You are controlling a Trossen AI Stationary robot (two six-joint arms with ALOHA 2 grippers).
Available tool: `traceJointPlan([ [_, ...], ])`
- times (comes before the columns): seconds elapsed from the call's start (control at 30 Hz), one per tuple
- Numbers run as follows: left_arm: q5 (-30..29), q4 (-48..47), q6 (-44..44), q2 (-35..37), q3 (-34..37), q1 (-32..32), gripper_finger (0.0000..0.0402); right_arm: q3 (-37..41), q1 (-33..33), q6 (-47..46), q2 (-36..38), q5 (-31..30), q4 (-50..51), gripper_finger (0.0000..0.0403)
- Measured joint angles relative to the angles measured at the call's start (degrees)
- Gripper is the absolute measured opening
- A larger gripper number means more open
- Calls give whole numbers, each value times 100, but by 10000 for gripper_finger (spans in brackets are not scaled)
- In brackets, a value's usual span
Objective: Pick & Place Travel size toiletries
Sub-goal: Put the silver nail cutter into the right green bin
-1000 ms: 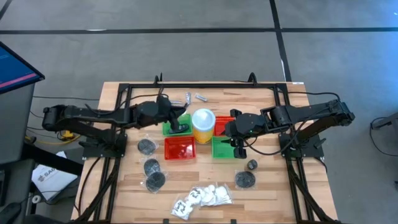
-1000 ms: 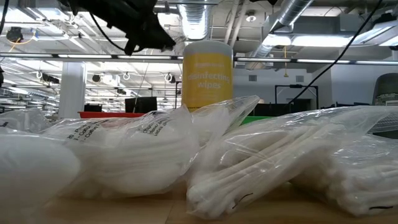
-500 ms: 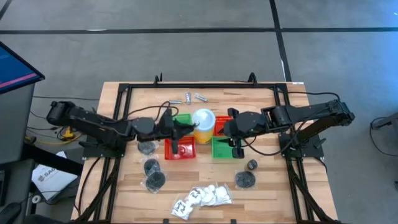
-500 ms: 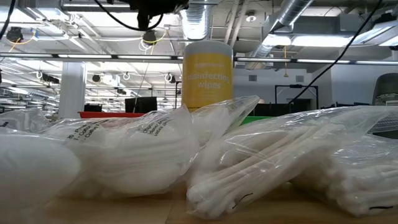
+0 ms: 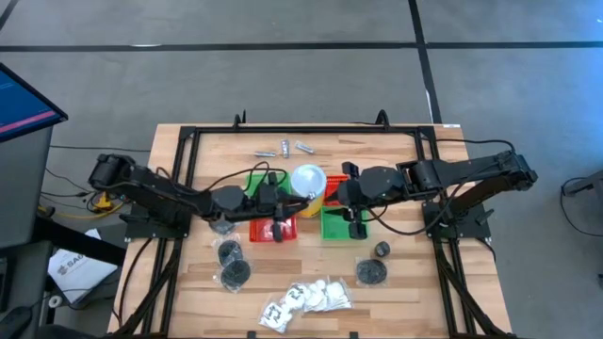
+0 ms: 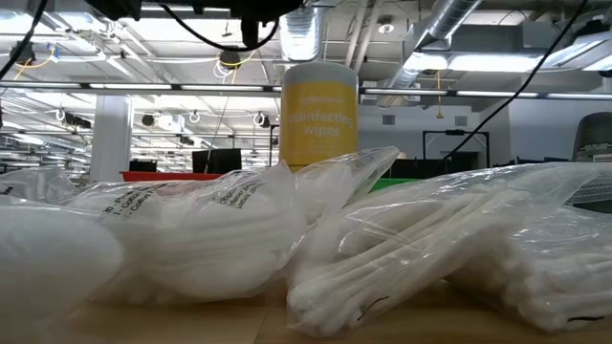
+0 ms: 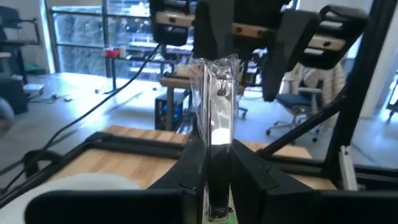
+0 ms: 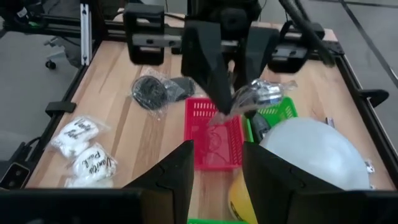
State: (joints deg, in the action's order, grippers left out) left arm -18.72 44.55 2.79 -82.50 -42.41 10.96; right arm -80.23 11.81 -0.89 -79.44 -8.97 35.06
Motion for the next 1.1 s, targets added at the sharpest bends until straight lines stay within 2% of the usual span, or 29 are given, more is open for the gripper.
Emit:
traceJointPlan([
  [0.27, 206, 489, -107, -252, -3, 0, 39, 6, -111, 91, -283, 6, -215, 124],
  [0.8, 216, 484, -149, -301, -2, 0, 41, -2, -212, 449, -432, 15, -889, 124],
  [1.1, 216, 475, -149, -301, -2, 2, 44, -2, -212, 450, -437, 24, -895, 120],
])
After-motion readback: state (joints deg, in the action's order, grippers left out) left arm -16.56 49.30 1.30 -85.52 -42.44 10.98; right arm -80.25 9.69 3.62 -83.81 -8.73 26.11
